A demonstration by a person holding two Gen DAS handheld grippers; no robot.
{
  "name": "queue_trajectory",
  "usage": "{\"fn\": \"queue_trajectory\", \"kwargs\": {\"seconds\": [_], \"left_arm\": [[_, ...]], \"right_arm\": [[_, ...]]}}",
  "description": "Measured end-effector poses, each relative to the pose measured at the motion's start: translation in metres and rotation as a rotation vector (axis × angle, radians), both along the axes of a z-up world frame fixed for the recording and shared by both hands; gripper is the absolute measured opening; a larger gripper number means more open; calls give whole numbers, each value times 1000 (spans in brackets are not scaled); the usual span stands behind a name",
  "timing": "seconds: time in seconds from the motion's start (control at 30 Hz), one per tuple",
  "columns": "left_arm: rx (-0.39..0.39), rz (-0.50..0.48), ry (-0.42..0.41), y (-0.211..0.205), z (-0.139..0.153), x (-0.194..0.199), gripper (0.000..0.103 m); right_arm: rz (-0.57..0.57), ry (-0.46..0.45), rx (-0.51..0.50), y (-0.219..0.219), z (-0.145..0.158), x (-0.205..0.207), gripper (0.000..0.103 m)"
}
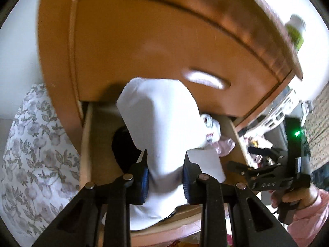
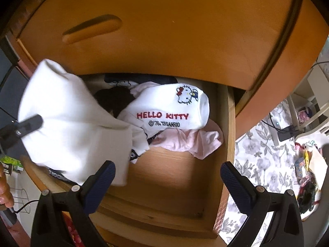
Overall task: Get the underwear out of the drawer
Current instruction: 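Grasp the large white garment with the left gripper, then grasp the Hello Kitty white garment with the right gripper while the left gripper holds its garment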
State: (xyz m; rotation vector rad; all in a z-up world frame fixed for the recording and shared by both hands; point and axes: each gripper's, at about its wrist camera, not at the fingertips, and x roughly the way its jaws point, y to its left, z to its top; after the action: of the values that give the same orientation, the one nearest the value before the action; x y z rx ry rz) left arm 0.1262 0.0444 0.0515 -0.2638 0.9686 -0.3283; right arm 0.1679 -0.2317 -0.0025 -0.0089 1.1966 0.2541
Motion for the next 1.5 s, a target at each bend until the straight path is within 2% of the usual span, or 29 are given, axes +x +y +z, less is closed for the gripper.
{"fn": "queue_trajectory", "kwargs": {"seconds": [0.3, 0.53, 0.63, 0.97, 1.03, 1.1, 1.23, 1.3, 1.43, 1.5], "left_arm": [[-82, 84, -78, 45, 33, -15, 28], [-104, 126, -120, 42, 33, -12, 28], [-103, 141, -123, 44, 32, -12, 28], [-105, 145, -102, 45, 20, -8, 28], [-107, 142, -97, 44, 17, -6, 28], [-110, 138, -92, 42, 13, -5, 28], [-118, 131, -82, 39, 7, -2, 28], [-122, 130, -77, 38, 6, -2, 28], [-127, 126, -65, 35, 3, -2, 28], [-128, 125, -60, 35, 1, -3, 28]], "right_arm": [[18, -43, 6, 7, 7, 4, 103], [49, -65, -13, 22, 10, 13, 100], [83, -62, -27, 37, 6, 20, 90], [196, 26, -133, 90, -30, 39, 81], [205, 45, -160, 96, -37, 41, 79], [211, 59, -182, 100, -40, 44, 72], [220, 72, -229, 108, -45, 49, 71], [223, 92, -232, 109, -48, 50, 65], [221, 119, -230, 111, -54, 56, 59], [219, 122, -225, 111, -55, 57, 49]]}}
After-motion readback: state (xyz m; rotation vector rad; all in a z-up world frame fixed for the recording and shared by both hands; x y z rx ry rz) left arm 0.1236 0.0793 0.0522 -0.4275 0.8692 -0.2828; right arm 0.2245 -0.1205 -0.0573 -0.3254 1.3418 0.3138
